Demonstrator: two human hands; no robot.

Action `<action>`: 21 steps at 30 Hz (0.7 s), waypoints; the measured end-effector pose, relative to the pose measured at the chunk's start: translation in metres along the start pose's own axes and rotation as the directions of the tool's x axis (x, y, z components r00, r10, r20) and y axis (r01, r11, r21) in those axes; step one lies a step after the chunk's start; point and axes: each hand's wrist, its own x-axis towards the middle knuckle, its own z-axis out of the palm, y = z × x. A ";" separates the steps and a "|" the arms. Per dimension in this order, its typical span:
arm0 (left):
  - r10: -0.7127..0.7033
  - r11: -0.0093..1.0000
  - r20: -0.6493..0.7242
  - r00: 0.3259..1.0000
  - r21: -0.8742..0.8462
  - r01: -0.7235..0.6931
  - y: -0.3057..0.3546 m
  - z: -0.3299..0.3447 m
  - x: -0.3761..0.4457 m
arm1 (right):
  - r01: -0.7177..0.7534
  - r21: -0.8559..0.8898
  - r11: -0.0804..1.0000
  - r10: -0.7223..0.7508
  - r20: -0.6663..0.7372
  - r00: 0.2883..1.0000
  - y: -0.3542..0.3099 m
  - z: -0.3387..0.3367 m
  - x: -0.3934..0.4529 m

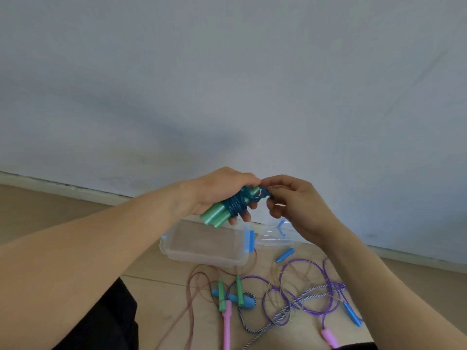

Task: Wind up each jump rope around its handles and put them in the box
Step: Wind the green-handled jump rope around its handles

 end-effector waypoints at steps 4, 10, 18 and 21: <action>0.123 0.963 -0.225 0.967 0.261 -0.062 -0.010 -0.017 -0.001 | -0.157 0.173 0.972 0.127 0.169 0.977 0.002 0.034 0.007; 0.142 0.936 -0.260 0.955 0.349 -0.044 -0.032 -0.052 -0.007 | -0.042 0.042 0.998 0.034 0.185 0.982 0.024 0.073 0.031; 0.100 0.828 -0.302 0.948 0.554 0.090 -0.059 -0.097 -0.020 | -0.277 -0.051 0.960 0.254 -0.267 0.930 0.143 0.104 0.100; 0.064 0.749 -0.273 0.960 0.648 0.135 -0.075 -0.101 -0.023 | -0.385 0.057 0.921 0.381 -0.328 0.864 0.185 0.126 0.111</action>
